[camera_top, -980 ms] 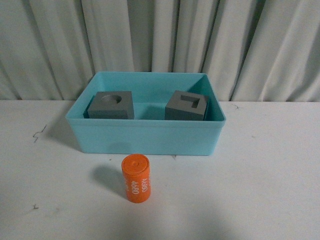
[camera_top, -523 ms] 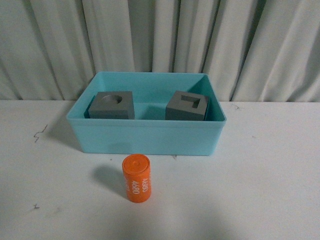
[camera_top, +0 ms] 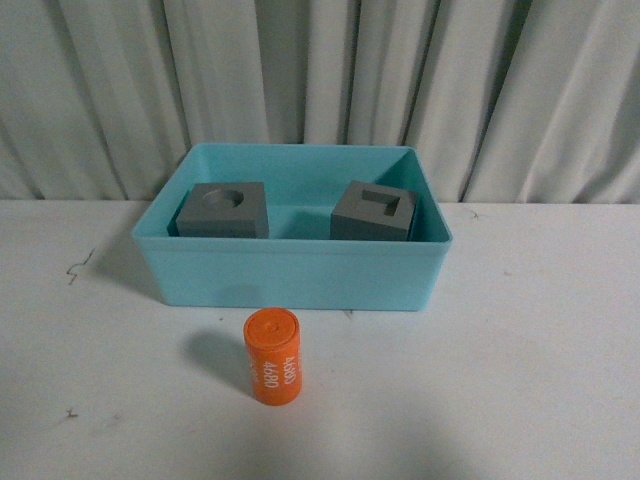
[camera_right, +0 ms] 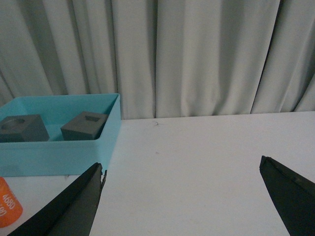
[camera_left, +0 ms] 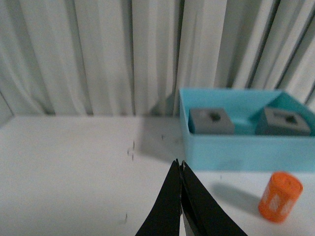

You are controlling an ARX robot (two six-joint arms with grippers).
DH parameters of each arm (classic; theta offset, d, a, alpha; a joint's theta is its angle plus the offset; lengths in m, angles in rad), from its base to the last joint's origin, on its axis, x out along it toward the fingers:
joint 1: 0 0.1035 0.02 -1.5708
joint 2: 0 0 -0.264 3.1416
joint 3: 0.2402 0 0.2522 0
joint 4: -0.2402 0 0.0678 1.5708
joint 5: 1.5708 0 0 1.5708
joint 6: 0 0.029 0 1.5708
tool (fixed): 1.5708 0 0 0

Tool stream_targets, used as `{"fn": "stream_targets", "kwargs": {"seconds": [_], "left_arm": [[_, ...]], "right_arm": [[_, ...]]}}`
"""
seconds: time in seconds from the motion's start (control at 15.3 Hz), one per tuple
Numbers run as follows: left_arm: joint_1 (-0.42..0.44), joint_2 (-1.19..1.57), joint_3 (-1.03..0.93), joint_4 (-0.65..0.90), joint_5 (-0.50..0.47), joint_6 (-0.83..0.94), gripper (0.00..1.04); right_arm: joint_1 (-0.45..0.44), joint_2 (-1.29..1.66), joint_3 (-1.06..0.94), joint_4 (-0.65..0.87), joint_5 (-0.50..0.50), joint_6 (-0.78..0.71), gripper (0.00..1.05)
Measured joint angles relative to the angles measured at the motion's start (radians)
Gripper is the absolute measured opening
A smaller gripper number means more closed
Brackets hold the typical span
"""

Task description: Place gray and orange parts in blue box

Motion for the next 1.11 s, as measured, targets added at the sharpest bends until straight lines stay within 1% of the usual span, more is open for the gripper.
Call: {"fn": "stream_targets", "kwargs": {"seconds": [0.07, 0.13, 0.2, 0.26, 0.33, 0.39, 0.46, 0.52, 0.59, 0.65, 0.72, 0.78, 0.85, 0.98, 1.05, 1.11], "left_arm": [[0.0, -0.026, 0.005, 0.028, 0.0, 0.0, 0.02], [0.0, -0.026, 0.0, 0.005, 0.001, 0.0, 0.02], [0.0, -0.026, 0.0, 0.014, -0.001, 0.0, 0.05], [0.0, -0.026, 0.0, 0.011, -0.001, 0.0, 0.41], [0.0, -0.026, 0.0, 0.011, -0.001, 0.0, 0.7], [0.0, -0.026, 0.0, 0.01, -0.001, 0.0, 0.79], [0.0, -0.026, 0.0, 0.01, -0.002, 0.0, 0.86], [0.0, -0.026, 0.0, 0.012, 0.0, 0.0, 0.97], [0.0, -0.026, 0.0, 0.011, -0.002, 0.001, 1.0], [0.0, -0.026, 0.0, 0.011, -0.001, 0.001, 0.97], [0.0, -0.026, 0.0, 0.011, -0.001, 0.001, 0.98], [0.0, -0.026, 0.0, 0.011, -0.001, 0.001, 0.98], [0.0, -0.026, 0.0, 0.011, -0.001, 0.001, 0.98], [0.0, -0.026, 0.0, 0.011, -0.001, 0.001, 0.98], [0.0, -0.026, 0.0, 0.011, -0.001, 0.001, 0.98], [0.0, -0.026, 0.0, 0.011, -0.001, 0.001, 0.98]], "right_arm": [[0.0, 0.0, 0.0, 0.0, 0.0, 0.0, 0.98], [0.0, -0.001, 0.0, 0.0, 0.0, 0.0, 0.98], [0.0, -0.001, 0.0, 0.0, 0.0, 0.0, 0.98], [0.0, -0.001, 0.0, 0.0, 0.0, 0.0, 0.98], [0.0, 0.001, 0.0, -0.006, 0.002, 0.0, 0.98], [0.0, 0.067, 0.061, -0.182, 0.055, 0.034, 0.98], [-0.042, 0.207, 0.117, -0.245, 0.046, 0.054, 0.98], [-0.161, 0.395, 0.181, -0.181, -0.02, 0.046, 0.98], [-0.233, 0.486, 0.22, -0.112, -0.071, 0.024, 0.98], [-0.292, 0.601, 0.274, -0.013, -0.143, -0.022, 0.98], [-0.316, 0.72, 0.332, 0.079, -0.204, -0.076, 0.98], [-0.309, 0.812, 0.374, 0.137, -0.251, -0.12, 0.98], [-0.278, 0.918, 0.414, 0.175, -0.31, -0.185, 0.98], [-0.176, 1.118, 0.473, 0.076, -0.482, -0.318, 0.98], [-0.129, 1.184, 0.501, 0.01, -0.547, -0.388, 0.98], [-0.076, 1.255, 0.549, -0.047, -0.581, -0.468, 0.98]]}}
